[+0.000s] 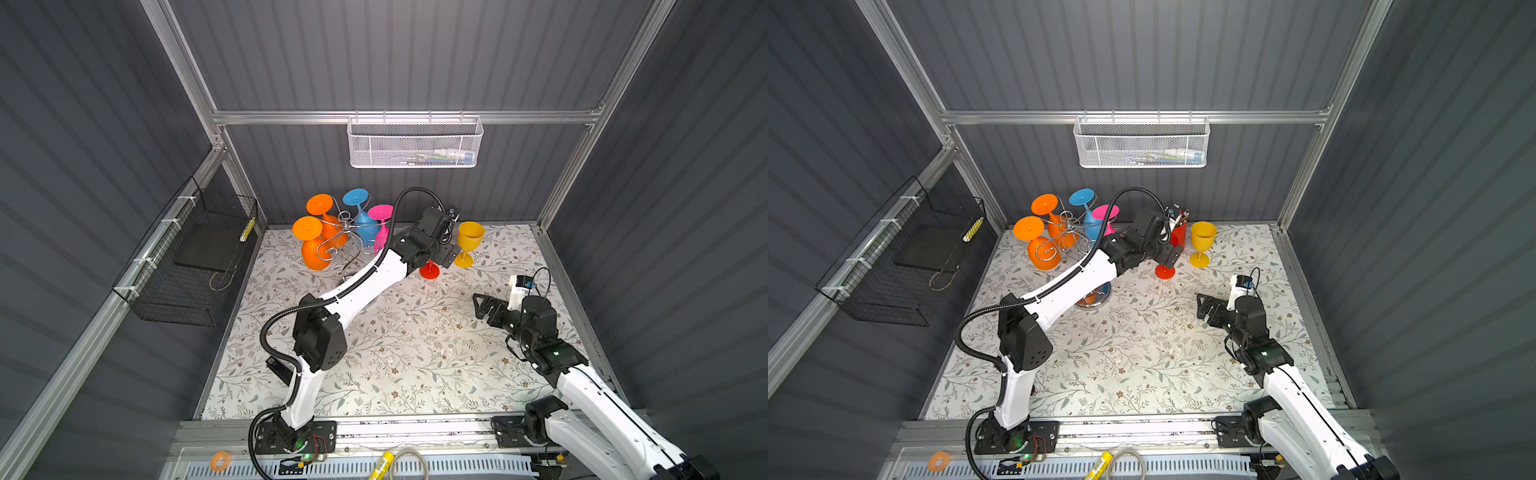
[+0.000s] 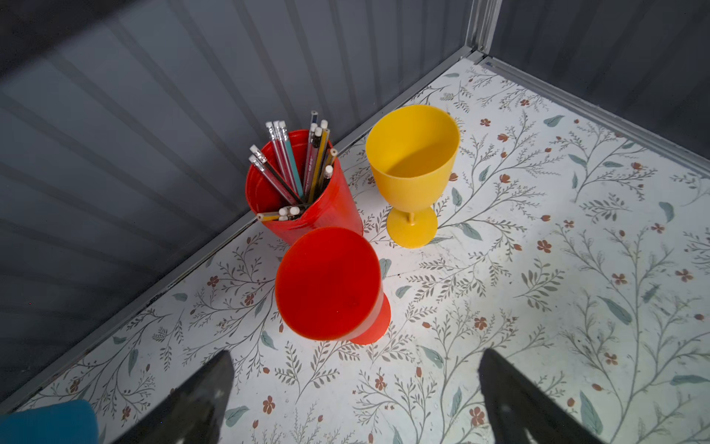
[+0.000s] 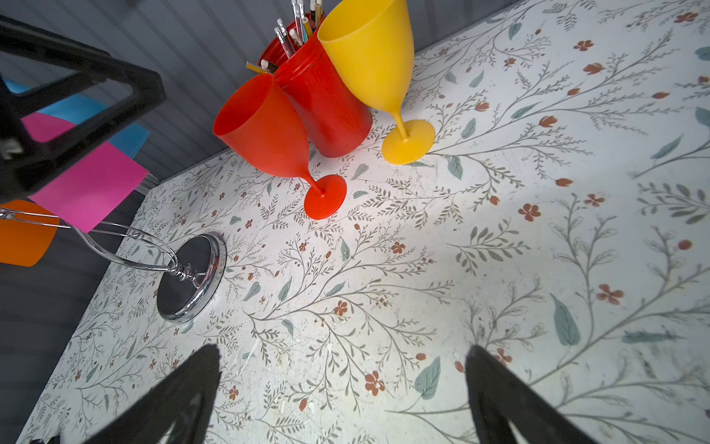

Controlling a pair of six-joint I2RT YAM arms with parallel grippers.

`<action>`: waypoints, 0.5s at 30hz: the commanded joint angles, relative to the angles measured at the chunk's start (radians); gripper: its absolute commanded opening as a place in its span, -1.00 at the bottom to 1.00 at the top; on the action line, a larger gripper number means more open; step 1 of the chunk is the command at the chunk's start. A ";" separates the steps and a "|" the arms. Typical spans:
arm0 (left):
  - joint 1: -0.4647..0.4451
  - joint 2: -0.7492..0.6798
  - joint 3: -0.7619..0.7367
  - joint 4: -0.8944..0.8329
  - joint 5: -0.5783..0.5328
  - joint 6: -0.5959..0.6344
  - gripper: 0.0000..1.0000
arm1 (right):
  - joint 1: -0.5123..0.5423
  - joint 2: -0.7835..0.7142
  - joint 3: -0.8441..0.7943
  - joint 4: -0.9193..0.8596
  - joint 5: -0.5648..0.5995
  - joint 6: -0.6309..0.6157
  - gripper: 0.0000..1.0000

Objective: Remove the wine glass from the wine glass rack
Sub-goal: 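Stand the red glass upright and open the left gripper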

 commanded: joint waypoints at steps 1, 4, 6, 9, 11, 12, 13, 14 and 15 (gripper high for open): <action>-0.022 -0.059 -0.020 0.054 -0.047 0.035 0.99 | 0.006 -0.016 0.020 0.008 0.017 -0.015 0.98; -0.038 -0.090 -0.068 0.097 -0.072 0.041 0.99 | 0.006 -0.027 0.013 0.011 0.024 -0.014 0.98; -0.044 -0.107 -0.096 0.119 -0.082 0.036 0.99 | 0.006 -0.034 0.010 0.014 0.027 -0.014 0.98; -0.055 -0.131 -0.147 0.158 -0.105 0.029 1.00 | 0.007 -0.048 0.003 0.019 0.033 -0.014 0.98; -0.062 -0.150 -0.180 0.180 -0.127 0.020 1.00 | 0.007 -0.061 -0.003 0.023 0.038 -0.017 0.99; -0.063 -0.159 -0.196 0.190 -0.131 0.019 0.99 | 0.007 -0.069 -0.007 0.026 0.040 -0.019 0.98; -0.065 -0.172 -0.214 0.203 -0.131 0.018 1.00 | 0.007 -0.076 -0.012 0.031 0.041 -0.020 0.98; -0.067 -0.185 -0.232 0.214 -0.131 0.013 1.00 | 0.007 -0.085 -0.017 0.037 0.040 -0.022 0.99; -0.068 -0.196 -0.245 0.221 -0.131 0.009 1.00 | 0.007 -0.093 -0.021 0.041 0.041 -0.024 0.98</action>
